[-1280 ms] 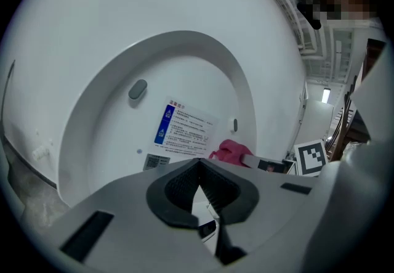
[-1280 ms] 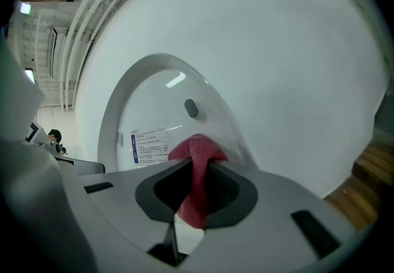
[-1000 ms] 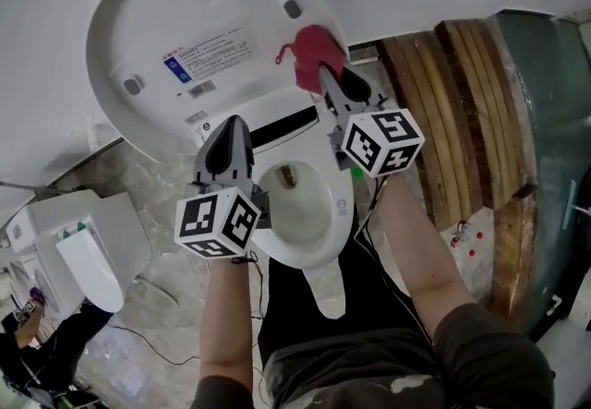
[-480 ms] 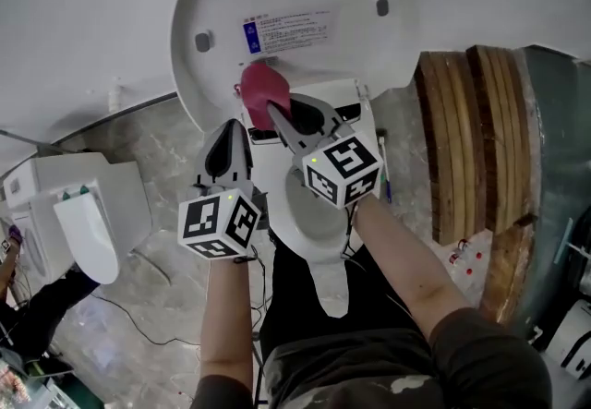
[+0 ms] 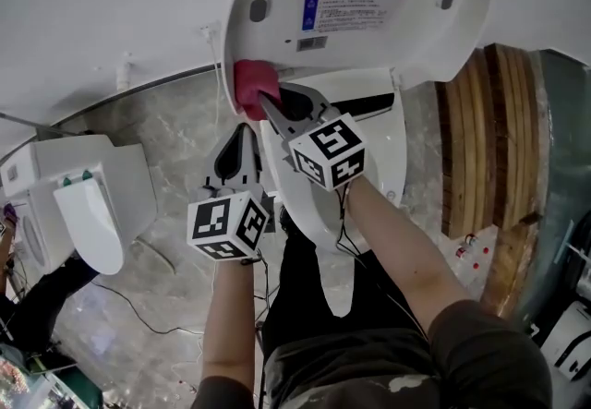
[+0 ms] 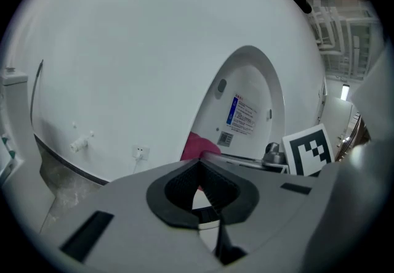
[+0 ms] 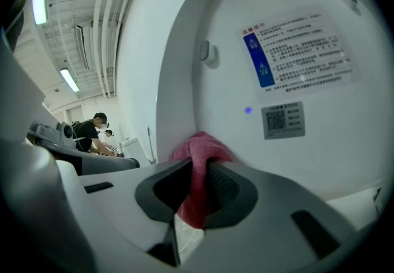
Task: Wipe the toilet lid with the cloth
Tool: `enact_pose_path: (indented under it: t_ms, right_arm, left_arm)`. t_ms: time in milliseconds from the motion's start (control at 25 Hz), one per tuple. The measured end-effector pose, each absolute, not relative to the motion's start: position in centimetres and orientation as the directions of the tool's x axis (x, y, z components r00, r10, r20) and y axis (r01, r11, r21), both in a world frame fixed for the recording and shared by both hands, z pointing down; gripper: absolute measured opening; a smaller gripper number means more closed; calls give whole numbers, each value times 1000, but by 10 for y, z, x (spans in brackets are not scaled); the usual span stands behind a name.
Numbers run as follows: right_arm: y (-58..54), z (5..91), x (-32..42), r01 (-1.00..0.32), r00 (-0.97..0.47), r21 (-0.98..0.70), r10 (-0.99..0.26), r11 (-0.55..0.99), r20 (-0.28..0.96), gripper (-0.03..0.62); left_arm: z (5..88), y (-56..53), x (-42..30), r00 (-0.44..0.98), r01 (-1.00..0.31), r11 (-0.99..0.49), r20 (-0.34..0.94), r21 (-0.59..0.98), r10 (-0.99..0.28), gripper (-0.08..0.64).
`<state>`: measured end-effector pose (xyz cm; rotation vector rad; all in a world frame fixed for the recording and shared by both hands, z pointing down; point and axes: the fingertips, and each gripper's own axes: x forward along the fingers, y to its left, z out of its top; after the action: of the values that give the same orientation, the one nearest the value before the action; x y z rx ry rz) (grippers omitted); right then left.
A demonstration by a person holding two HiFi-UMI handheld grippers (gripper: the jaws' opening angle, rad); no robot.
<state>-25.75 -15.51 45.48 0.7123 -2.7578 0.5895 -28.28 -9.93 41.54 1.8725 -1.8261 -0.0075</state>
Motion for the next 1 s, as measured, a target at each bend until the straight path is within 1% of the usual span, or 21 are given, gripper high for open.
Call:
enact_pose_path:
  t_ms: [160, 360, 680, 1000]
  right_arm:
    - [-171, 466, -239, -559, -820, -309, -460, 769, 340, 49]
    - [-191, 473, -193, -628, -773, -306, -525, 716, 357, 49]
    - [-227, 481, -90, -727, -686, -307, -624, 614, 375, 49]
    - [-257, 488, 18, -818, -571, -337, -729, 467, 377, 49]
  left_arm:
    - [419, -106, -278, 112, -931, 25, 353, 363, -929, 8]
    - [419, -120, -253, 147, -932, -9, 355, 363, -923, 8]
    - [424, -150, -182, 203, -927, -60, 363, 369, -909, 8]
    - [427, -167, -109, 255, -921, -109, 369, 374, -894, 8]
